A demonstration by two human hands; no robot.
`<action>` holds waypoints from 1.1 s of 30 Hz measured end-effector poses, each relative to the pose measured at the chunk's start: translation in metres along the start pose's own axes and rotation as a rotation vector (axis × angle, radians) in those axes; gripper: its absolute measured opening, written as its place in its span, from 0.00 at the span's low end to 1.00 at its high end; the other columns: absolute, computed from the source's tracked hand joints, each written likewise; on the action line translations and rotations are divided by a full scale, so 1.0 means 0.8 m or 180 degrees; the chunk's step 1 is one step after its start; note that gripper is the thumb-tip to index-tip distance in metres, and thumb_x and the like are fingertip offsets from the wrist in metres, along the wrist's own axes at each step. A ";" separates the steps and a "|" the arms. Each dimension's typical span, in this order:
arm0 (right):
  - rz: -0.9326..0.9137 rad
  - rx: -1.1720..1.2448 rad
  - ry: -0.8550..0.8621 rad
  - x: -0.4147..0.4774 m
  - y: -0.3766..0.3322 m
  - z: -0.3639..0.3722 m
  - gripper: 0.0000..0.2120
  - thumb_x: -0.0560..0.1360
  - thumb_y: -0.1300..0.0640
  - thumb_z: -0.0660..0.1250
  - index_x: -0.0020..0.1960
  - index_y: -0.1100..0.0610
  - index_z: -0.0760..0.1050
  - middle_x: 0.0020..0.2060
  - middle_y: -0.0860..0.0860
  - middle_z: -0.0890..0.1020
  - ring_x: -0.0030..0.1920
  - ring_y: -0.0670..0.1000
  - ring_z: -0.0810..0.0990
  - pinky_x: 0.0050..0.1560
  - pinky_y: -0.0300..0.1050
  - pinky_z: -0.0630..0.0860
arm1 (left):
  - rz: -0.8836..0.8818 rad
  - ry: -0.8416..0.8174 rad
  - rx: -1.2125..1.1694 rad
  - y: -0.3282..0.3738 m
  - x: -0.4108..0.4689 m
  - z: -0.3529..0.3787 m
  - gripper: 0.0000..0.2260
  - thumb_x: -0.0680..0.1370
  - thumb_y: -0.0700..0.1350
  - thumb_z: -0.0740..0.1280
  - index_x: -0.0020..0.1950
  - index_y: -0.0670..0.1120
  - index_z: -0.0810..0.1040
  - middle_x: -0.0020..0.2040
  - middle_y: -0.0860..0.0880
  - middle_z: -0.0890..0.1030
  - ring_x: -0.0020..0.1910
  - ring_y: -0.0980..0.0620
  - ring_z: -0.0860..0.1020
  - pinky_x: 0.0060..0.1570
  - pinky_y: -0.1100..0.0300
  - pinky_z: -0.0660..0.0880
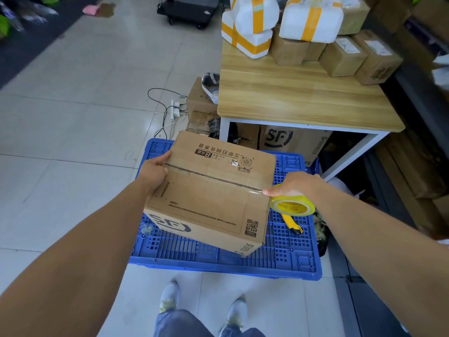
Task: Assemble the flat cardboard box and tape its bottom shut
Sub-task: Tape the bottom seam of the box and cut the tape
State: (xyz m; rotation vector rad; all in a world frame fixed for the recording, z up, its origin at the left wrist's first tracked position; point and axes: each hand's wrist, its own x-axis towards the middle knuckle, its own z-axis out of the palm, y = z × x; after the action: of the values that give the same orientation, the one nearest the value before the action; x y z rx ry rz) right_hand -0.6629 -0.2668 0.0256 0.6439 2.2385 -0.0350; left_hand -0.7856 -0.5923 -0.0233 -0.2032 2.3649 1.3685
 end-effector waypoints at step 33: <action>-0.0861 0.2170 -0.1259 0.034 0.054 0.025 0.48 0.57 0.35 0.74 0.72 0.54 0.65 0.71 0.51 0.70 0.70 0.54 0.67 0.72 0.55 0.60 | 0.0665 -0.0795 0.2779 0.058 -0.082 0.201 0.50 0.69 0.76 0.45 0.74 0.43 0.29 0.75 0.44 0.30 0.73 0.46 0.29 0.69 0.44 0.31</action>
State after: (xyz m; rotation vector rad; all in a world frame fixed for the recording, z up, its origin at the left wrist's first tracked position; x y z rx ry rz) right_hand -0.6442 -0.2222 0.0001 0.6055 1.8839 -1.0053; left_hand -0.6974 -0.4357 -0.0305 0.4418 2.5579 0.2979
